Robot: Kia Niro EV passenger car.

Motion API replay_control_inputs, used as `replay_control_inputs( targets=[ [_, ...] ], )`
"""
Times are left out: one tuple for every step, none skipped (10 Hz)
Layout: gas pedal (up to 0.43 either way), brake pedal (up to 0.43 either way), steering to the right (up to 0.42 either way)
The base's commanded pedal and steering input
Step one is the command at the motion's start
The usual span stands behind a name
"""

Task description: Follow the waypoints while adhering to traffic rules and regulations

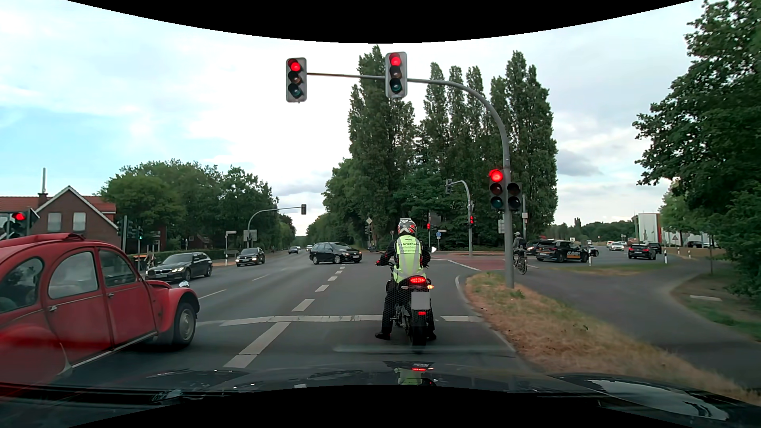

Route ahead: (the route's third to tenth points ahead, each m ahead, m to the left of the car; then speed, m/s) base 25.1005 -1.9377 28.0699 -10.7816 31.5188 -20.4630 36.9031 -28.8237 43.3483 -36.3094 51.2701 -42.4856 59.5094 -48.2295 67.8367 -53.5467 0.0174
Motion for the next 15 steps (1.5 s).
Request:
replay_control_inputs(
  targets=[
    [0.000,0.341,-0.014],
    [0.000,0.341,-0.014],
    [0.000,0.323,-0.014],
    [0.000,0.268,-0.014],
    [0.000,0.207,-0.014],
    [0.000,0.152,-0.014],
    [0.000,0.049,-0.014],
    [0.000,0.000,-0.014],
    [0.000,0.000,-0.014],
    [0.000,0.000,-0.014],
    [0.000,0.000,-0.014],
    [0.000,0.000,-0.014],
    [0.000,0.000,-0.014],
    [0.000,0.000,-0.014],
    [0.000,0.000,-0.014]
  ],
)
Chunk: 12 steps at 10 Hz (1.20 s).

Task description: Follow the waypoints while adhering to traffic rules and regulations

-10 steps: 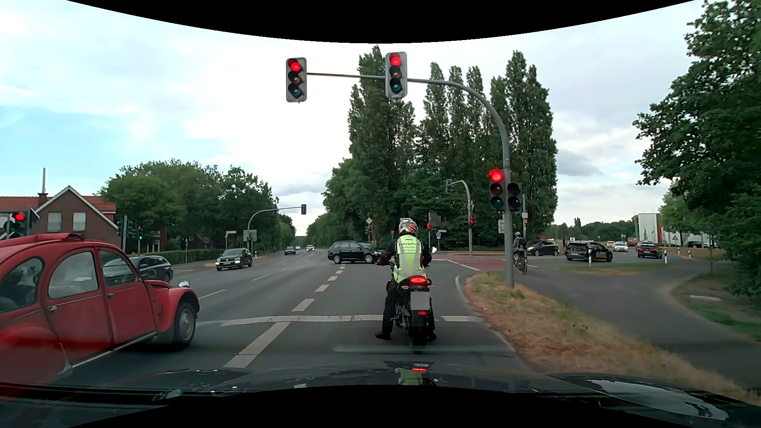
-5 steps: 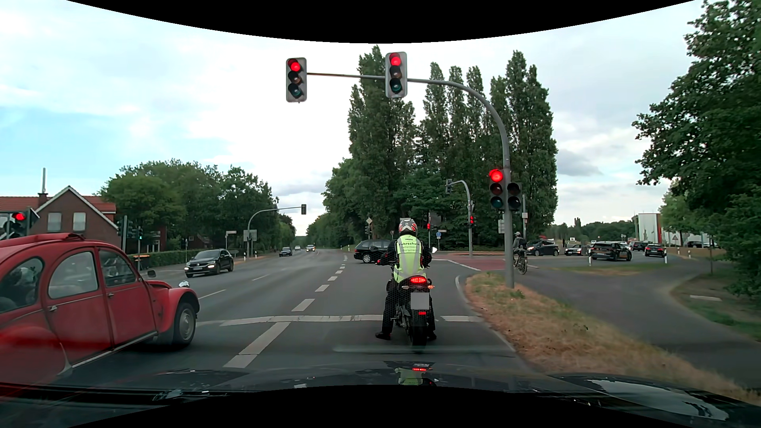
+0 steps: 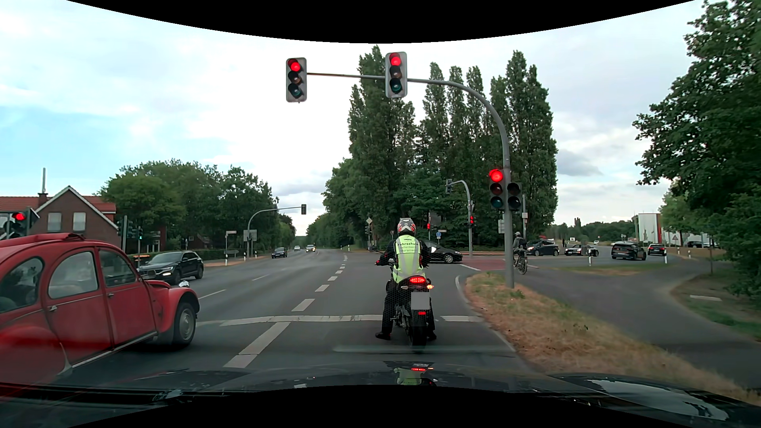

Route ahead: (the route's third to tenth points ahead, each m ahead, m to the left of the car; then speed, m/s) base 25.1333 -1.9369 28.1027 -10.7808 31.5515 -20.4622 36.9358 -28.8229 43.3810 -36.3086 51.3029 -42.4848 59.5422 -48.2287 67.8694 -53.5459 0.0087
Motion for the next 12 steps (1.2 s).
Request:
replay_control_inputs(
  targets=[
    [0.000,0.000,-0.014],
    [0.000,0.000,-0.014],
    [0.000,0.000,-0.014],
    [0.000,0.000,-0.014],
    [0.000,0.000,-0.014],
    [0.000,0.000,-0.014],
    [0.000,0.000,-0.014],
    [0.000,0.000,-0.014],
    [0.000,0.000,-0.014],
    [0.000,0.000,-0.014],
    [0.000,0.000,-0.014],
    [0.000,0.000,-0.014]
  ],
)
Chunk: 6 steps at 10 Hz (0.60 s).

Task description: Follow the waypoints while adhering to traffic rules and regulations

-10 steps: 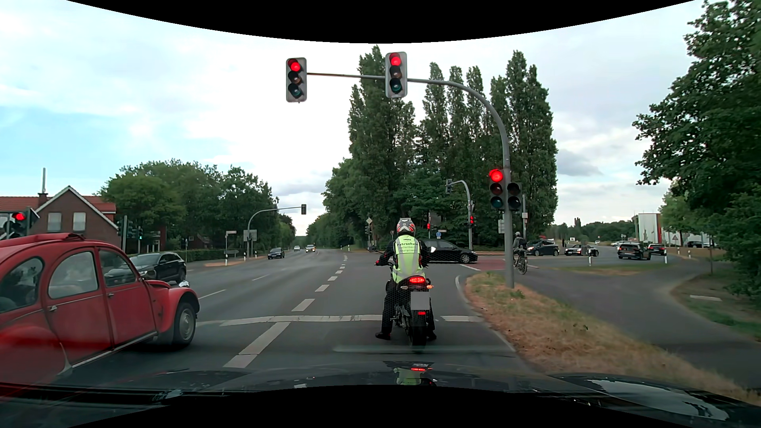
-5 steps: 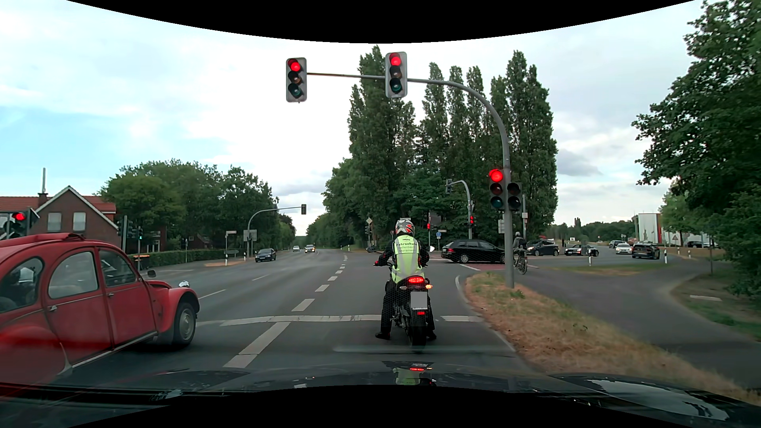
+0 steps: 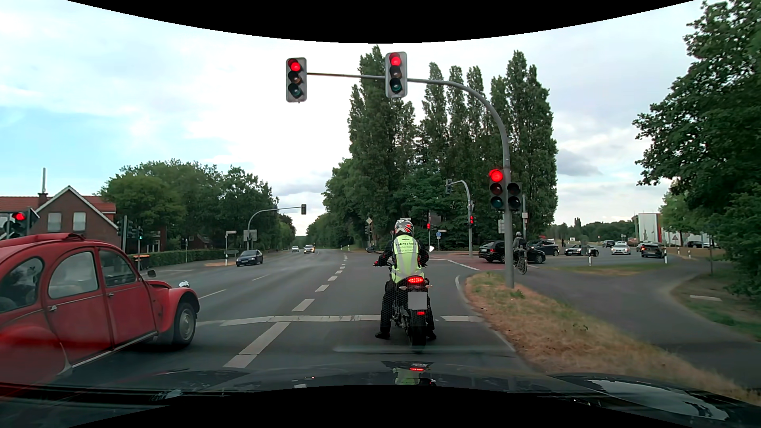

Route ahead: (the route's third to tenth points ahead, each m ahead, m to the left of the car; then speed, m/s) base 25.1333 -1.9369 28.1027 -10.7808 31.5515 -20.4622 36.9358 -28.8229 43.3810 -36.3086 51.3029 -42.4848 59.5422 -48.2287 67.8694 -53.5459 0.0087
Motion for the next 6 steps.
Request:
replay_control_inputs(
  targets=[
    [0.000,0.000,-0.014],
    [0.000,0.000,-0.014],
    [0.000,0.000,-0.014],
    [0.000,0.000,-0.014],
    [0.000,0.000,-0.013],
    [0.000,0.000,-0.014]
  ],
)
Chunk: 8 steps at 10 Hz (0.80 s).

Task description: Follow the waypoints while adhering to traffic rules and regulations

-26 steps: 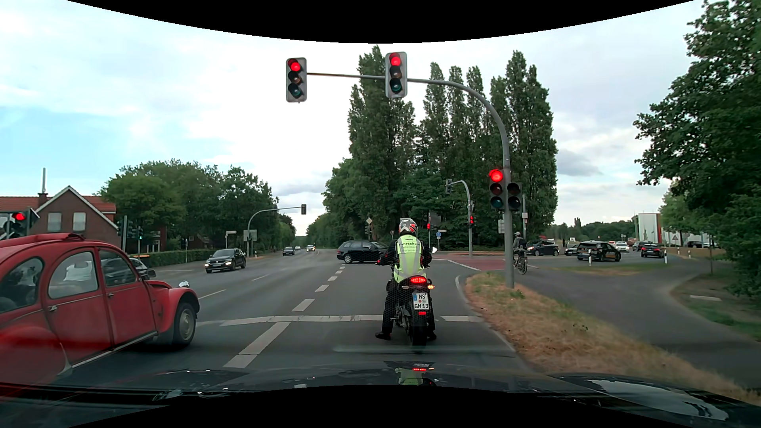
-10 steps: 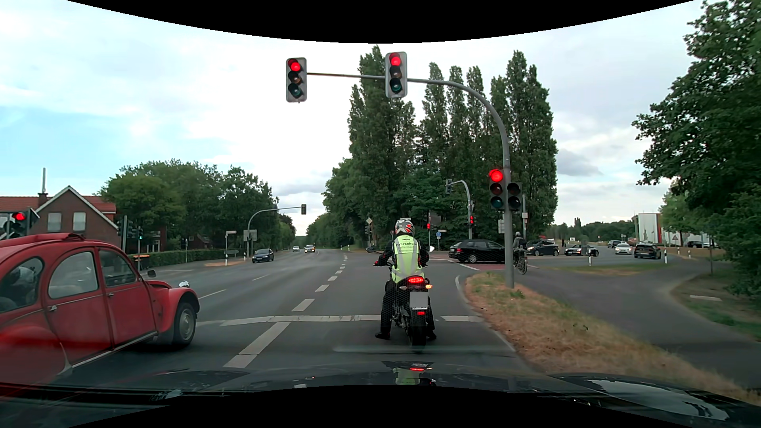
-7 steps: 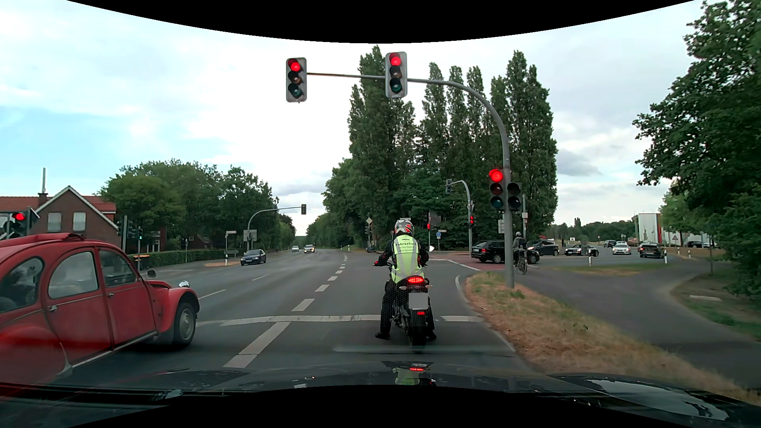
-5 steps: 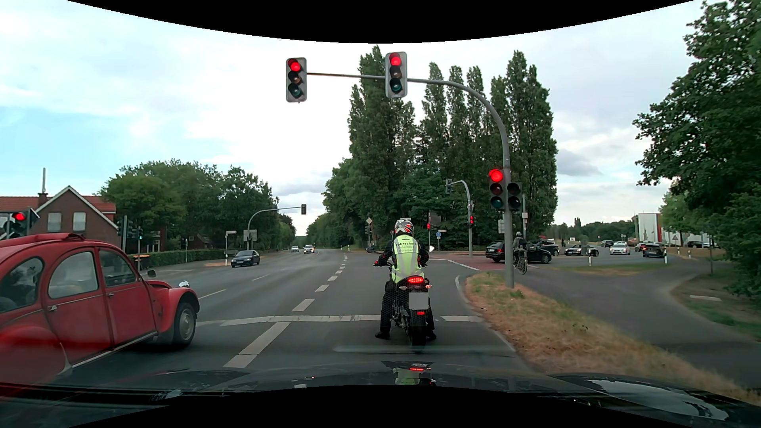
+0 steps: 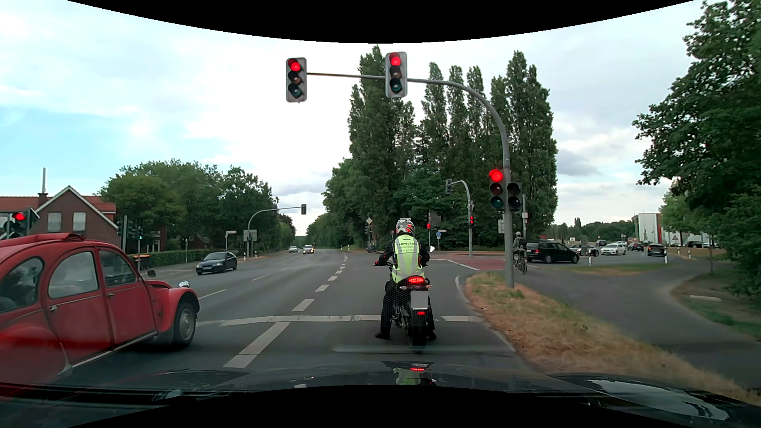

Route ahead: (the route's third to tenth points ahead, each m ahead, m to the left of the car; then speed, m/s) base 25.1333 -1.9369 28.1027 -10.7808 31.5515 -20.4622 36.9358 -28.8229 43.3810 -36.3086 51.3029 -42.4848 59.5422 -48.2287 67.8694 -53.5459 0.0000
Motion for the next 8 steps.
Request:
replay_control_inputs(
  targets=[
    [0.000,0.000,-0.013],
    [0.000,0.000,-0.013],
    [0.000,0.000,-0.013],
    [0.000,0.000,-0.014],
    [0.000,0.000,-0.013],
    [0.000,0.000,-0.013],
    [0.000,0.000,-0.013],
    [0.000,0.000,-0.013]
  ],
)
